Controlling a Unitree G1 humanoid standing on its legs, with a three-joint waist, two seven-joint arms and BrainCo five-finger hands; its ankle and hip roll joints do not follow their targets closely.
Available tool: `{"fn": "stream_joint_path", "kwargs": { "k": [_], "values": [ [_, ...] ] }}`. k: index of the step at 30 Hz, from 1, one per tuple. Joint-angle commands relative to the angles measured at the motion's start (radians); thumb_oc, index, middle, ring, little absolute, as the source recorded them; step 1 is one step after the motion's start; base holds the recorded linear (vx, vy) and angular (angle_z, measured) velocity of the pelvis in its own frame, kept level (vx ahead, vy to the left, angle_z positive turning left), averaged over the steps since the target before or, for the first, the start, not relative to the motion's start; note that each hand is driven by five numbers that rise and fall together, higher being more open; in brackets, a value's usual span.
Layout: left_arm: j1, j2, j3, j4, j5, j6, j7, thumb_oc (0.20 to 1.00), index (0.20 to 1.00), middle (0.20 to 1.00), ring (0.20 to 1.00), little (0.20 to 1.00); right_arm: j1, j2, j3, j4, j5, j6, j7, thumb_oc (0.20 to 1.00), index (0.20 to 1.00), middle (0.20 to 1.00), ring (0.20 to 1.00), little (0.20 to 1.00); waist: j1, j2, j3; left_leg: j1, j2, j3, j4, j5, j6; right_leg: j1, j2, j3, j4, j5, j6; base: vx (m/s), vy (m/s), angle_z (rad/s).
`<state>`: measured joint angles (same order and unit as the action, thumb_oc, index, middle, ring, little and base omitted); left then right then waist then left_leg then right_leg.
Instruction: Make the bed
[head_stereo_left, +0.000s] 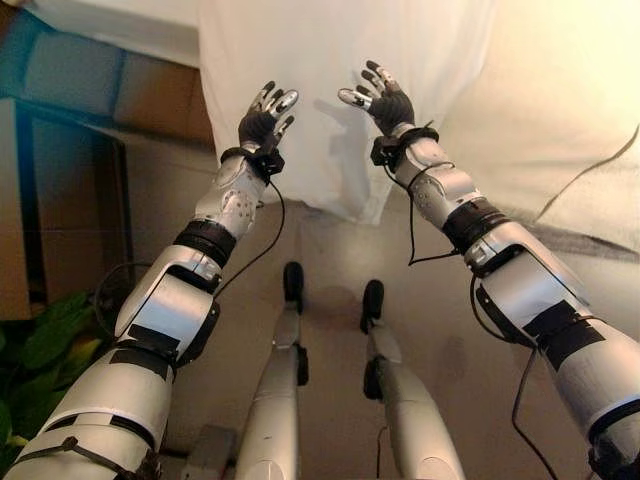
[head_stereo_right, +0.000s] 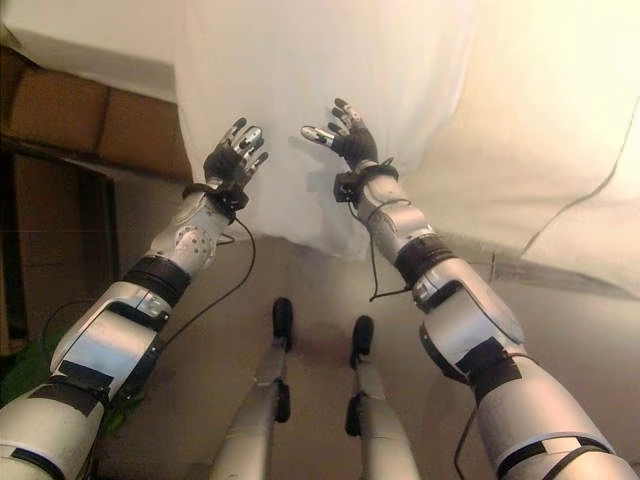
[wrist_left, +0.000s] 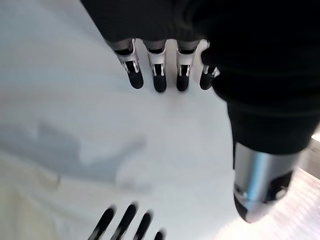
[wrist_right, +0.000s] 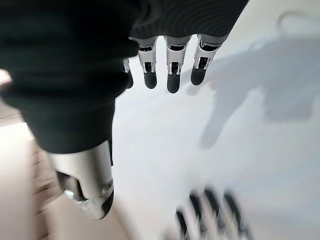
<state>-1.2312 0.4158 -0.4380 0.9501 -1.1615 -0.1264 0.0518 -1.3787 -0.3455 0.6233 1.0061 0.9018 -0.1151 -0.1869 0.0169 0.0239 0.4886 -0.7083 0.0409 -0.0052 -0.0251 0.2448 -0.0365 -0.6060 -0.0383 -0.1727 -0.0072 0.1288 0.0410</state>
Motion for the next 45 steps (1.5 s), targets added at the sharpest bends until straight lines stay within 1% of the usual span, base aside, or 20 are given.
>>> {"fn": "stream_joint_path", "kwargs": {
  "k": [1,6,9,14,18,20,25,28,29,30,34,36,37,39,40,41,42,43,44,45],
  "values": [
    [-0.142,0.019,0.045,0.04,-0.009,-0.062,0.032,1.0,1.0,1.0,1.0,1.0,-0.121,-0.014,0.022,0.01,-0.028,-0.027,-0.008,1.0,1.0,1.0,1.0,1.0,-0.001,0.009,0.031,0.011,-0.094,0.022,0.077,-0.147,-0.034,-0.085,-0.007,0.025,0.081,-0.045,0.06,0.04,-0.041,0.06],
    [-0.206,0.048,0.029,0.102,-0.015,-0.075,0.084,1.0,1.0,1.0,1.0,1.0,-0.164,-0.012,0.057,0.071,0.031,-0.026,-0.024,1.0,1.0,1.0,1.0,1.0,0.007,0.02,0.031,-0.129,-0.094,0.008,0.138,-0.167,-0.035,-0.221,-0.015,0.019,0.134,-0.065,0.058,0.04,-0.029,0.07],
    [-0.223,0.09,0.014,0.142,0.005,-0.092,0.139,1.0,1.0,1.0,1.0,1.0,-0.179,-0.042,0.062,0.095,0.062,-0.029,-0.052,1.0,1.0,1.0,1.0,1.0,0.009,0.032,0.031,-0.209,-0.096,0.002,0.161,-0.175,-0.037,-0.309,-0.022,0.016,0.171,-0.079,0.058,0.04,-0.002,0.1],
    [-0.212,0.121,0.029,0.186,0.01,-0.095,0.189,1.0,1.0,1.0,1.0,1.0,-0.164,-0.047,0.032,0.127,0.095,-0.04,-0.104,1.0,1.0,1.0,1.0,1.0,0.011,0.031,0.031,-0.27,-0.098,0.003,0.207,-0.199,-0.033,-0.368,-0.029,0.017,0.207,-0.089,0.053,0.03,0.007,0.12],
    [-0.187,0.152,0.059,0.209,0.021,-0.099,0.239,1.0,1.0,1.0,1.0,1.0,-0.148,-0.072,-0.02,0.152,0.091,-0.052,-0.16,1.0,1.0,1.0,1.0,1.0,0.006,0.037,0.031,-0.301,-0.1,0.008,0.232,-0.21,-0.031,-0.399,-0.03,0.028,0.217,-0.088,0.052,0.01,0.014,0.08],
    [-0.162,0.168,0.087,0.233,0.038,-0.1,0.275,1.0,1.0,1.0,1.0,1.0,-0.131,-0.102,-0.04,0.186,0.044,-0.039,-0.196,1.0,1.0,1.0,1.0,1.0,0.004,0.039,0.031,-0.305,-0.101,0.011,0.242,-0.216,-0.03,-0.402,-0.035,0.029,0.221,-0.088,0.05,-0.01,0.015,0.06],
    [0.014,0.153,0.214,0.2,0.084,-0.109,0.347,1.0,1.0,1.0,1.0,1.0,0.015,-0.14,-0.146,0.201,-0.069,-0.016,-0.274,1.0,1.0,1.0,1.0,1.0,0.001,0.044,0.031,-0.297,-0.112,0.019,0.301,-0.238,-0.03,-0.389,-0.033,0.034,0.26,-0.1,0.04,-0.02,0.008,0.03],
    [0.166,0.141,0.298,0.18,0.14,-0.102,0.356,1.0,1.0,1.0,1.0,1.0,0.166,-0.159,-0.22,0.209,-0.144,0.005,-0.287,1.0,1.0,1.0,1.0,1.0,-0.008,0.047,0.031,-0.248,-0.114,0.027,0.313,-0.251,-0.027,-0.343,-0.029,0.04,0.266,-0.104,0.036,-0.05,0.018,0.05],
    [0.213,0.137,0.318,0.167,0.159,-0.102,0.357,1.0,1.0,1.0,1.0,1.0,0.228,-0.16,-0.25,0.203,-0.167,0.009,-0.287,1.0,1.0,1.0,1.0,1.0,-0.014,0.045,0.031,-0.244,-0.117,0.042,0.31,-0.226,-0.023,-0.336,-0.032,0.03,0.261,-0.082,0.029,-0.1,0.024,0.03],
    [0.266,0.131,0.339,0.17,0.181,-0.09,0.348,1.0,1.0,1.0,1.0,1.0,0.285,-0.171,-0.276,0.212,-0.206,0.022,-0.282,1.0,1.0,1.0,1.0,1.0,-0.018,0.044,0.031,-0.214,-0.117,0.044,0.303,-0.224,-0.024,-0.309,-0.031,0.03,0.259,-0.084,0.028,-0.13,0.009,0.02],
    [0.548,0.042,0.397,0.077,0.275,-0.092,0.306,1.0,1.0,1.0,1.0,1.0,0.619,-0.168,-0.416,0.22,-0.272,0.025,-0.243,1.0,1.0,1.0,1.0,1.0,-0.024,0.047,0.031,-0.047,-0.12,0.046,0.239,-0.201,-0.025,-0.149,-0.032,0.017,0.24,-0.095,0.028,-0.07,-0.014,-0.06],
    [0.672,0.001,0.408,0.096,0.321,-0.069,0.264,1.0,1.0,1.0,1.0,1.0,0.773,-0.144,-0.474,0.214,-0.286,0.025,-0.215,1.0,1.0,1.0,1.0,1.0,-0.03,0.047,0.031,0.067,-0.121,0.041,0.198,-0.189,-0.026,-0.05,-0.03,0.009,0.234,-0.11,0.028,-0.02,-0.032,-0.04],
    [0.77,-0.039,0.409,0.131,0.384,-0.046,0.214,1.0,1.0,1.0,1.0,1.0,0.907,-0.12,-0.522,0.215,-0.31,0.026,-0.182,1.0,1.0,1.0,1.0,1.0,-0.041,0.046,0.031,0.175,-0.12,0.037,0.169,-0.179,-0.027,0.05,-0.03,0.002,0.236,-0.126,0.027,0.0,-0.038,0.02],
    [0.829,-0.046,0.406,0.128,0.428,-0.041,0.199,1.0,1.0,1.0,1.0,1.0,0.967,-0.114,-0.536,0.205,-0.328,0.025,-0.172,1.0,1.0,1.0,1.0,1.0,-0.043,0.048,0.031,0.233,-0.12,0.031,0.15,-0.175,-0.024,0.102,-0.028,-0.001,0.232,-0.133,0.026,0.03,-0.051,-0.03],
    [0.906,-0.066,0.36,0.149,0.562,-0.022,0.163,1.0,1.0,1.0,1.0,1.0,1.043,-0.095,-0.548,0.203,-0.373,0.027,-0.135,1.0,1.0,1.0,1.0,1.0,-0.053,0.044,0.017,0.337,-0.114,0.027,0.117,-0.168,-0.022,0.208,-0.022,-0.007,0.219,-0.142,0.03,0.03,-0.065,0.08],
    [0.907,-0.066,0.36,0.148,0.562,-0.022,0.163,1.0,1.0,1.0,1.0,1.0,1.045,-0.095,-0.548,0.202,-0.373,0.027,-0.135,1.0,1.0,1.0,1.0,1.0,-0.054,0.044,0.02,0.343,-0.114,0.026,0.114,-0.167,-0.022,0.214,-0.022,-0.008,0.217,-0.141,0.03,0.05,-0.095,0.12],
    [0.977,-0.074,0.351,0.173,0.657,-0.003,0.129,1.0,1.0,1.0,1.0,1.0,1.126,-0.08,-0.545,0.182,-0.412,0.032,-0.085,1.0,1.0,1.0,1.0,1.0,-0.058,0.038,-0.024,0.417,-0.108,0.026,0.083,-0.164,-0.022,0.288,-0.019,-0.007,0.19,-0.144,0.033,0.04,-0.041,-0.03],
    [0.977,-0.074,0.35,0.173,0.657,-0.002,0.129,1.0,1.0,1.0,1.0,1.0,1.126,-0.08,-0.545,0.181,-0.412,0.032,-0.086,1.0,1.0,1.0,1.0,1.0,-0.058,0.039,-0.026,0.416,-0.107,0.025,0.081,-0.161,-0.022,0.287,-0.019,-0.008,0.186,-0.14,0.033,0.08,-0.104,-0.11],
    [1.033,-0.084,0.323,0.204,0.783,0.017,0.104,1.0,1.0,1.0,1.0,1.0,1.188,-0.057,-0.527,0.161,-0.445,0.033,-0.036,1.0,1.0,1.0,1.0,1.0,-0.061,0.028,-0.076,0.479,-0.102,0.028,0.063,-0.165,-0.024,0.363,-0.011,-0.001,0.142,-0.141,0.039,0.05,-0.086,0.04],
    [1.055,-0.089,0.322,0.214,0.821,0.023,0.086,1.0,1.0,1.0,1.0,1.0,1.209,-0.048,-0.527,0.168,-0.464,0.04,-0.018,1.0,1.0,1.0,1.0,1.0,-0.061,0.023,-0.104,0.497,-0.101,0.029,0.062,-0.168,-0.023,0.389,-0.003,0.004,0.122,-0.138,0.04,0.06,-0.087,0.1]
  ]
}}
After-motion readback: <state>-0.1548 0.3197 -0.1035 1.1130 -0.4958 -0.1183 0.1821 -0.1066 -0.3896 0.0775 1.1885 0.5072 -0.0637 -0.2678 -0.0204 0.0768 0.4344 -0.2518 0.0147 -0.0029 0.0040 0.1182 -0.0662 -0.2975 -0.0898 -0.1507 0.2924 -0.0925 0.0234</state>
